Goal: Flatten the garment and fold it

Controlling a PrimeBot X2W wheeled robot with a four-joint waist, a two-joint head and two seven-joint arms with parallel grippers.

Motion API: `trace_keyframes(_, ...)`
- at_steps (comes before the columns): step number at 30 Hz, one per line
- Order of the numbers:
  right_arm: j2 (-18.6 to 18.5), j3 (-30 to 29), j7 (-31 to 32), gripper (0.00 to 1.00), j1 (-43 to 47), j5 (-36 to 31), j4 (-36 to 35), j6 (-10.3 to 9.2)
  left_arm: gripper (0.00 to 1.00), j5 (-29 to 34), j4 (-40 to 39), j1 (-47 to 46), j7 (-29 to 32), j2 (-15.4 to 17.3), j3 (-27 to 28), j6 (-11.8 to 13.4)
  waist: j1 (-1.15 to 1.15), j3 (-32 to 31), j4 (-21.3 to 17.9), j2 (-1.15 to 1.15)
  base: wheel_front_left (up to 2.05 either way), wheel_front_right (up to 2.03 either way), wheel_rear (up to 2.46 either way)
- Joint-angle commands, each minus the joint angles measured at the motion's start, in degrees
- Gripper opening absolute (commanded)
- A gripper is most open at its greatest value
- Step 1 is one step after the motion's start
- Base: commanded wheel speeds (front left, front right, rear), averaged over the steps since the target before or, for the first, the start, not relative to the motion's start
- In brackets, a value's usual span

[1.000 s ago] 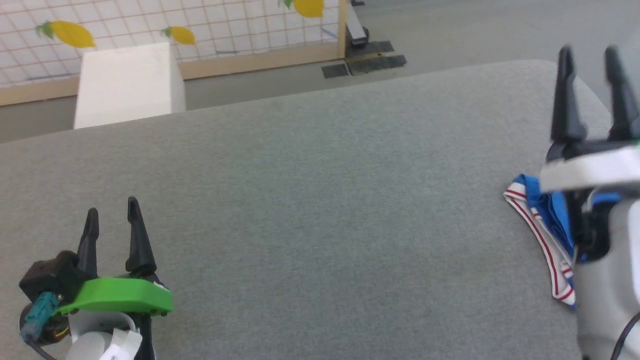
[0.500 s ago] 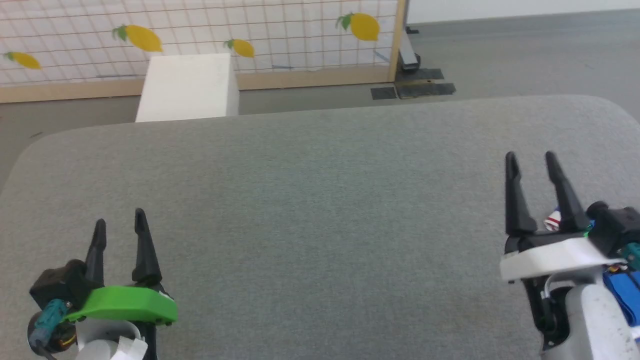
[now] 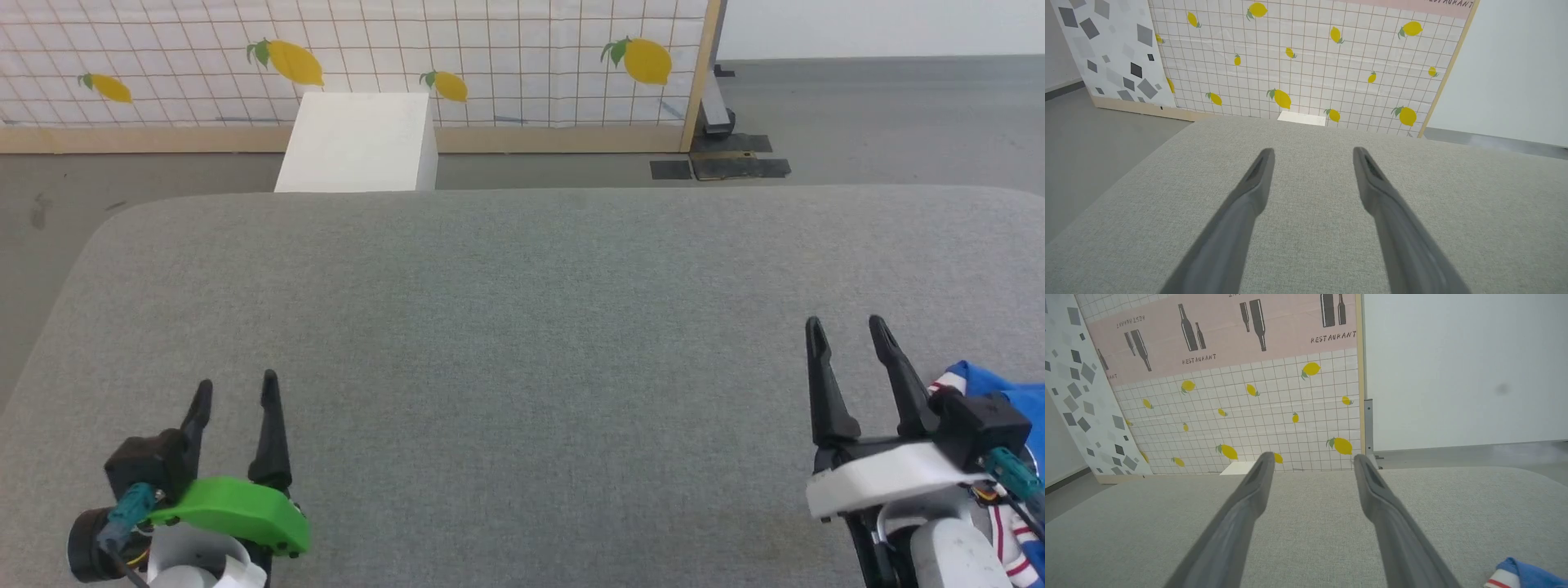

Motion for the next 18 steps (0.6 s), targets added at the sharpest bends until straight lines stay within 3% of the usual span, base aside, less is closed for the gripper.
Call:
trace_keyframes(1, 0.1, -0.3, -0.2, 1.0, 1.1, 0.0, 0.2, -0.08, 1.0, 0.5, 0.3, 0.5, 0.3, 0.5, -0.5, -0.4, 0.0, 0.0, 0.1, 0.0, 0.0, 0.0, 0.0)
trace_keyframes(18, 0.1, -1.5, 1.7, 1.0, 4.4, -0.9, 0.3, -0.08, 1.0, 0.7, 2.3, -0.2, 1.0, 0.1, -3.6, -1.6, 0.0, -0.1, -0.2, 0.0, 0.0, 0.0, 0.0)
